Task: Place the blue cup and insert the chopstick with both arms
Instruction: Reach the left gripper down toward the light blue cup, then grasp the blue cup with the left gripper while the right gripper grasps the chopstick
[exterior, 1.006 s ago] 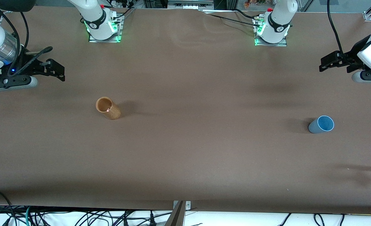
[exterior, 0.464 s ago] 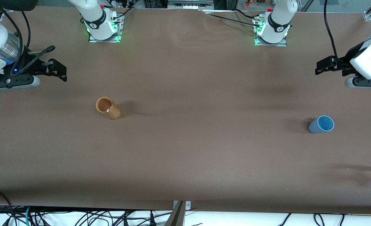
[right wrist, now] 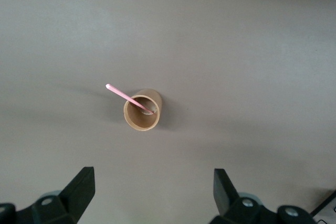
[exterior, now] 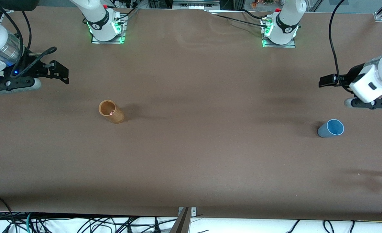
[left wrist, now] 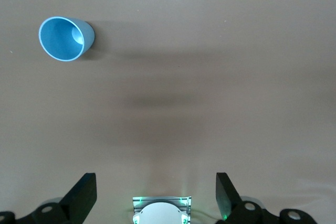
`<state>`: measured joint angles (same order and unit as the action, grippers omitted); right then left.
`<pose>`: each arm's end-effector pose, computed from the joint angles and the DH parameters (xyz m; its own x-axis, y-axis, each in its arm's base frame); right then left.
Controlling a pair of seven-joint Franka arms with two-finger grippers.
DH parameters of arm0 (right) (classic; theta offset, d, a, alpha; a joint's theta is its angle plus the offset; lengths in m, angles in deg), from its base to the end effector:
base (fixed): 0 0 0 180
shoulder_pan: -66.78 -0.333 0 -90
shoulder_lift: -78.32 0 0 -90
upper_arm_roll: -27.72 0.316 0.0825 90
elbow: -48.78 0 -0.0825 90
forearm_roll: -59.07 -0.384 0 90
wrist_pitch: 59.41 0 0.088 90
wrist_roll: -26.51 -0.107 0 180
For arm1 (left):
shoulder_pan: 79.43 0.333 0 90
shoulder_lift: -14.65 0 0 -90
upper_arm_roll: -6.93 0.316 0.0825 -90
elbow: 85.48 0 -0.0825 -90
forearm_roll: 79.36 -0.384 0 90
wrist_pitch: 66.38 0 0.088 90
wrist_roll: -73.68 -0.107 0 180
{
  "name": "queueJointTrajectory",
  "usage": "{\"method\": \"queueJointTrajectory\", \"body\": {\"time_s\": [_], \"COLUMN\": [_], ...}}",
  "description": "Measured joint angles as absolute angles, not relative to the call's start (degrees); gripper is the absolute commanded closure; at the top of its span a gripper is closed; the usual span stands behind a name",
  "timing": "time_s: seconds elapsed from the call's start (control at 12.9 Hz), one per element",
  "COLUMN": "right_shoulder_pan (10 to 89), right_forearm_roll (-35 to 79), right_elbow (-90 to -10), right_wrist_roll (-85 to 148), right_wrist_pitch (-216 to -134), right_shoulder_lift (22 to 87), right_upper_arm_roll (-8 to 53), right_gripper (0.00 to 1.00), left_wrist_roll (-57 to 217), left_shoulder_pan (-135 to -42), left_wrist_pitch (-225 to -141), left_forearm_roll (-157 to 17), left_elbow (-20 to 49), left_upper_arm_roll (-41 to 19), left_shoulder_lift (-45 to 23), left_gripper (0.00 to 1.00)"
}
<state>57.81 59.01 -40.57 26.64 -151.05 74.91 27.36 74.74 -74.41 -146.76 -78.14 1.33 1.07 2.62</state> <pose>0.5681 0.0862 0.5987 0.9882 0.1519 -0.0195 0.1519 -0.9884 -0.0007 0.5880 -0.0059 0.5187 0.9487 -0.0036 -0.3162 0.0084 -0.9993 0.0365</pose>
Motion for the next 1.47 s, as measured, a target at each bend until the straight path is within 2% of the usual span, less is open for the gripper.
{"method": "queueJointTrajectory", "body": {"time_s": [0.31, 0.7, 0.93, 1.16, 1.47], "right_shoulder_pan": [58.08, 58.50, 58.48, 58.38, 57.27], "right_forearm_roll": [58.85, 58.85, 58.86, 58.85, 57.84], "right_elbow": [-40.55, -40.55, -40.56, -40.73, -40.77], "right_wrist_roll": [26.59, 26.64, 26.92, 32.40, 36.03], "right_wrist_pitch": [-151.48, -151.53, -151.43, -151.08, -155.00], "right_shoulder_lift": [74.84, 74.14, 73.06, 69.66, 64.81], "right_upper_arm_roll": [27.29, 27.04, 27.03, 27.13, 27.71], "right_gripper": [0.00, 0.00, 0.00, 0.00, 0.00], "left_wrist_roll": [74.31, 69.84, 63.94, 62.67, 62.08], "left_shoulder_pan": [-72.20, -71.28, -68.20, -67.26, -67.01], "left_wrist_pitch": [-154.83, -176.26, -184.42, -190.65, -193.69], "left_forearm_roll": [-81.76, -87.04, -87.08, -87.08, -87.08], "left_elbow": [3.33, 12.97, 15.01, 17.64, 18.51], "left_upper_arm_roll": [1.07, 1.13, 1.50, 1.74, 2.12], "left_shoulder_lift": [-2.94, -4.29, -7.35, -8.58, -10.07], "left_gripper": [0.00, 0.00, 0.00, 0.00, 0.00]}}
